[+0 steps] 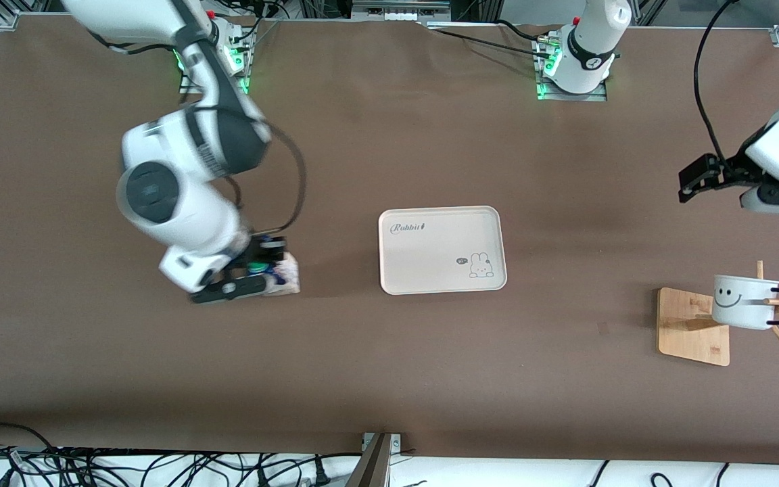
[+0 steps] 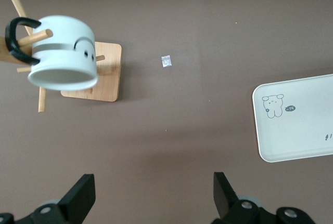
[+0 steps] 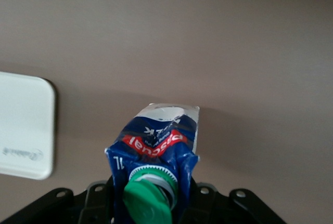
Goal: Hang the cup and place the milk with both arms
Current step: 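Carry the blue milk carton away from the tray with the right gripper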
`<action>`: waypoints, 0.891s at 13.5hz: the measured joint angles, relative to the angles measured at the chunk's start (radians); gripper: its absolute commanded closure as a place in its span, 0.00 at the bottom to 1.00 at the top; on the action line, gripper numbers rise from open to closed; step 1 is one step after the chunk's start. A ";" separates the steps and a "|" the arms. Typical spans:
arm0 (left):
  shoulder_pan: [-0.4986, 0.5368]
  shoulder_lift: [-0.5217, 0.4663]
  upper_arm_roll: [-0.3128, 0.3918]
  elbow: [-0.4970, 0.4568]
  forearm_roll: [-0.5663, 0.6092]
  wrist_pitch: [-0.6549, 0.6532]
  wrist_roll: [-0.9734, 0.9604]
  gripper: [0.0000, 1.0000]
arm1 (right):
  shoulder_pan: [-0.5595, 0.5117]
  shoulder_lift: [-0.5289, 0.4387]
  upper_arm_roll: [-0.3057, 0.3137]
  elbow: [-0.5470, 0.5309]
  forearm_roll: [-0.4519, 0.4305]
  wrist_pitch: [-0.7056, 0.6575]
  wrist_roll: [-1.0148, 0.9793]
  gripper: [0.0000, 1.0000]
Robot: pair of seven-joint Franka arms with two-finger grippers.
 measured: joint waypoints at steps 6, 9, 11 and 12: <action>0.019 -0.012 0.002 -0.010 -0.032 0.021 -0.038 0.00 | -0.144 -0.111 -0.009 -0.253 0.011 0.038 -0.115 0.52; 0.020 -0.012 -0.004 0.005 -0.032 0.003 -0.038 0.00 | -0.144 -0.190 -0.015 -0.411 0.011 0.112 -0.115 0.52; 0.019 -0.012 -0.011 0.006 -0.032 -0.002 -0.039 0.00 | -0.144 -0.217 -0.023 -0.486 0.011 0.155 -0.115 0.47; 0.018 -0.012 -0.012 0.006 -0.032 -0.003 -0.039 0.00 | -0.144 -0.220 -0.027 -0.505 0.011 0.168 -0.115 0.40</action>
